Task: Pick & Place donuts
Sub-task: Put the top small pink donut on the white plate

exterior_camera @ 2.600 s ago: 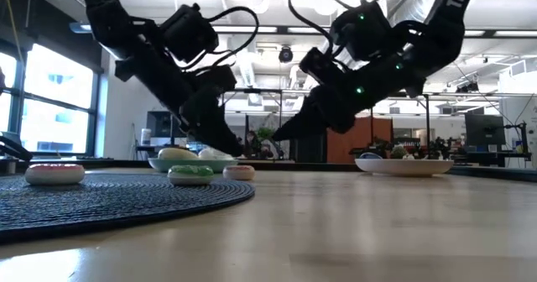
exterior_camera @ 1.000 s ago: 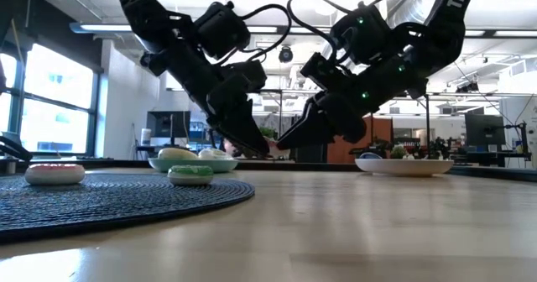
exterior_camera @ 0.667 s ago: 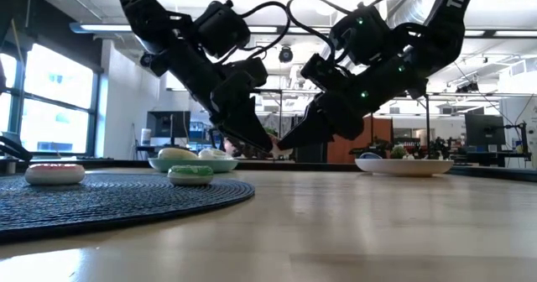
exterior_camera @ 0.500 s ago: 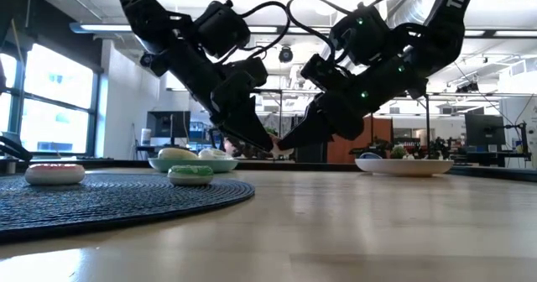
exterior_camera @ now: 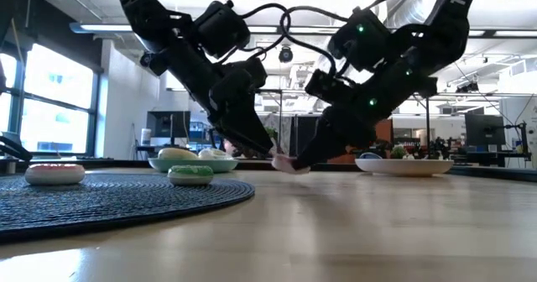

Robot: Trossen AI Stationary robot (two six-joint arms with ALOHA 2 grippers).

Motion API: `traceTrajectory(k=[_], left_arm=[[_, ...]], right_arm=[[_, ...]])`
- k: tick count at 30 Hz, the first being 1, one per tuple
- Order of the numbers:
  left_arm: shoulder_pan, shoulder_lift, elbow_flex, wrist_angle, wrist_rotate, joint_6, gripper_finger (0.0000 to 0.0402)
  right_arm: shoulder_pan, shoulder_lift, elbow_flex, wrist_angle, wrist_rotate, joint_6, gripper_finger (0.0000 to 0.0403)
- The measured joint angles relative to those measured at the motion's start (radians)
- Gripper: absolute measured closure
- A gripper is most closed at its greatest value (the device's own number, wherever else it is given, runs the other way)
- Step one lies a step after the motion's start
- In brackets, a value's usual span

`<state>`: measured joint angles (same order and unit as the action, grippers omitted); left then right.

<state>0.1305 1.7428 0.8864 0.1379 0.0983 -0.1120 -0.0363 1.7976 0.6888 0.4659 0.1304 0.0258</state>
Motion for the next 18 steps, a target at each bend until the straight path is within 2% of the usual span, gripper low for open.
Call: traceTrajectory(k=[4, 8, 13, 15, 18], left_arm=[[0.000, 0.000, 0.000, -0.003, -0.002, 0.001, 0.0164], [0.000, 0.000, 0.000, -0.005, -0.003, 0.002, 0.0163], [0.000, 0.000, 0.000, -0.006, -0.003, 0.002, 0.0163], [0.000, 0.000, 0.000, -0.006, -0.003, 0.002, 0.0163], [0.000, 0.000, 0.000, -0.006, -0.002, 0.002, 0.0163]], right_arm=[[0.002, -0.085, 0.018, -0.146, 0.137, 0.002, 0.0356], [-0.028, -0.253, 0.078, -0.466, 0.277, 0.020, 0.0357], [-0.120, -0.473, 0.126, -0.844, 0.452, 0.097, 0.0357], [-0.176, -0.550, 0.111, -0.948, 0.483, 0.157, 0.0357], [-0.267, -0.651, 0.048, -1.035, 0.470, 0.237, 0.0357]])
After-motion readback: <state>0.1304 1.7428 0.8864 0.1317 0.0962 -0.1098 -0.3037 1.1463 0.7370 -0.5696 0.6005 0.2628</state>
